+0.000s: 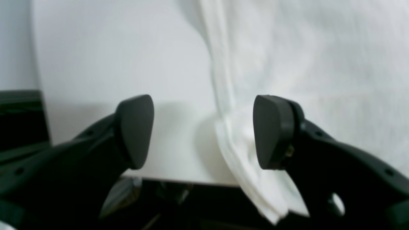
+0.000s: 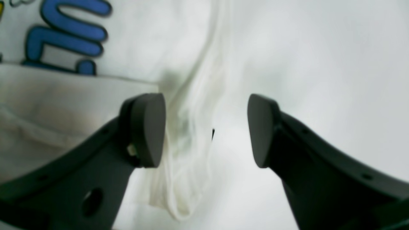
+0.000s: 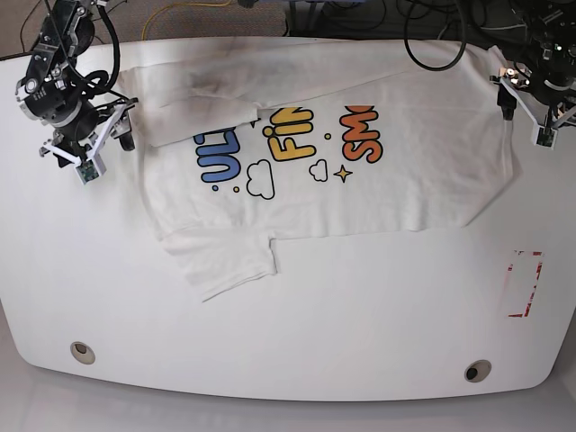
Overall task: Layout the t-shirt on the table in an organized manner, then fold the t-shirt properly
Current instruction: 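Release the shirt and move the right gripper toward the sleeve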
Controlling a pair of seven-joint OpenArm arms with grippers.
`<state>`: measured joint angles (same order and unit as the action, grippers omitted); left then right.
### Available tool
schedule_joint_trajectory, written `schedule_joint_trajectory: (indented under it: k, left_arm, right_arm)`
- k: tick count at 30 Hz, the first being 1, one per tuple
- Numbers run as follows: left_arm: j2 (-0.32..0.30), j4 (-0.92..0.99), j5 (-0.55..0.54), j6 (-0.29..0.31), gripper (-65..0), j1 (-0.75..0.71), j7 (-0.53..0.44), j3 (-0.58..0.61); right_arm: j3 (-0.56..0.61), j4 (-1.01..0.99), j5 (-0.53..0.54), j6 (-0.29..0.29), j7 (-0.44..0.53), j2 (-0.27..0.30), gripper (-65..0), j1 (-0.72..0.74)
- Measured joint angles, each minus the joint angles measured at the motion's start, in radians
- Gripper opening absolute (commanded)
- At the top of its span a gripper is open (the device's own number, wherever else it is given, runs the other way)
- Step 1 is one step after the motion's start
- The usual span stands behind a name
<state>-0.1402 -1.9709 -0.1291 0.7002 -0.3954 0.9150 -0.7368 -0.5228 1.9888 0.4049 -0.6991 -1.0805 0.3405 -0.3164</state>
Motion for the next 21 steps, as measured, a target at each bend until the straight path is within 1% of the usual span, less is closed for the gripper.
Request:
schedule_joint_trajectory:
  k: [6,10,13,16,21]
  left_arm:
    - [0.004,0.002,-0.002,0.0,-19.2,-0.005,-0.009,0.001]
    - [0.003,0.004,0.002,0.0,-19.2,0.003,0.005,0.014]
    - [0.005,0.01,-0.001,0.0,-19.2,0.031,0.004,0.018]
    - [0.003,0.026,-0.002,0.0,-19.2,0.064,-0.004,0.016]
    - [0.004,0.04,0.014,0.0,-19.2,0.101,0.001,0.002]
  right_arm:
    - [-0.042,-0.002,0.013,-0.001,-0.003,-0.014,-27.1,-0.079]
    - [-0.046,-0.01,-0.013,0.003,0.018,-0.019,-27.1,-0.077]
    - [-0.042,-0.01,-0.003,0.001,0.054,-0.036,-27.1,-0.045]
    - [-0.034,-0.016,0.004,-0.004,0.054,-0.044,-27.1,0.01]
    - [0.002,-0.105,-0.003,0.001,0.055,-0.034,-27.1,0.132]
